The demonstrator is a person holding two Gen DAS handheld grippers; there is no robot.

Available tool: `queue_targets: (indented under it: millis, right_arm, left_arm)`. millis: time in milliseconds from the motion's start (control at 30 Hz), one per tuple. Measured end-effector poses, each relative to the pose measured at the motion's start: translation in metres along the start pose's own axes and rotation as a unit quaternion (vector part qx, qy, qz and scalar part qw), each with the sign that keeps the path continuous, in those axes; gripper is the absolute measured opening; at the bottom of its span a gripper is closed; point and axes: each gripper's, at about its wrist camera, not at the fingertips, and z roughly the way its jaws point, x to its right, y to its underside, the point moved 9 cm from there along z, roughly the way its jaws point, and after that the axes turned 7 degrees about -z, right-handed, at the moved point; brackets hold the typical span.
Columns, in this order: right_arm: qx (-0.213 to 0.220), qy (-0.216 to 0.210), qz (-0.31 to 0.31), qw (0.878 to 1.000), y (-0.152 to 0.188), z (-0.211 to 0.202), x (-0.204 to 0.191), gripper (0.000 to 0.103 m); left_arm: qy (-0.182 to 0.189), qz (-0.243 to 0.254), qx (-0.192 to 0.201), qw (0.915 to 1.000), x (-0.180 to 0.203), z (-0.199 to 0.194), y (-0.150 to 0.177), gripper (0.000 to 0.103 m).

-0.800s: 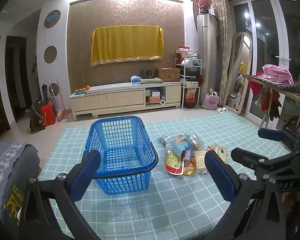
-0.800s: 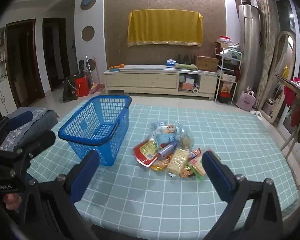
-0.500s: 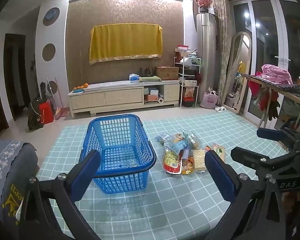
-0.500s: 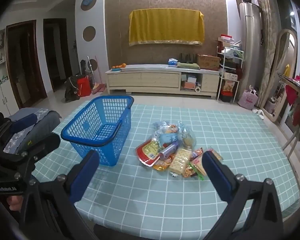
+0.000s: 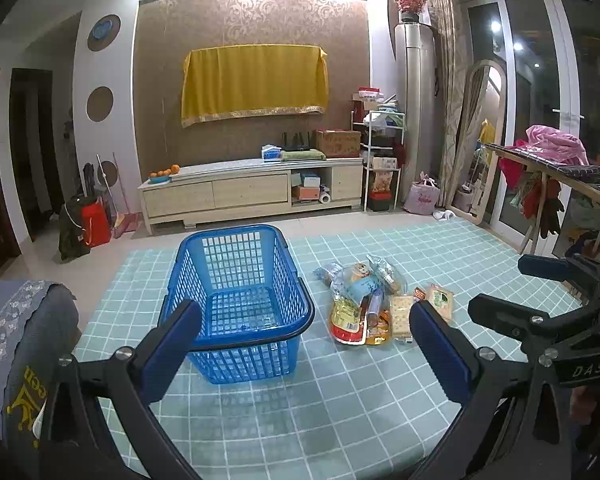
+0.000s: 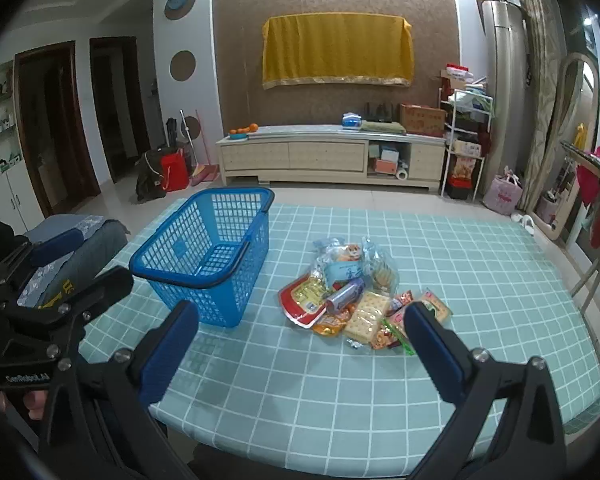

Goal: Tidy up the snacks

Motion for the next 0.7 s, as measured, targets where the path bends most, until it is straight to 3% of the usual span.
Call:
queue_targets:
  millis: [700]
  right_arm:
    - [-0.008, -0.003, -0.002, 1.000, 0.0027, 0.0030, -0.0028, 0.103]
  left_arm:
    - [0.002, -0.002, -0.009, 1.0000, -0.0042, 0.0035, 0.0070, 0.103]
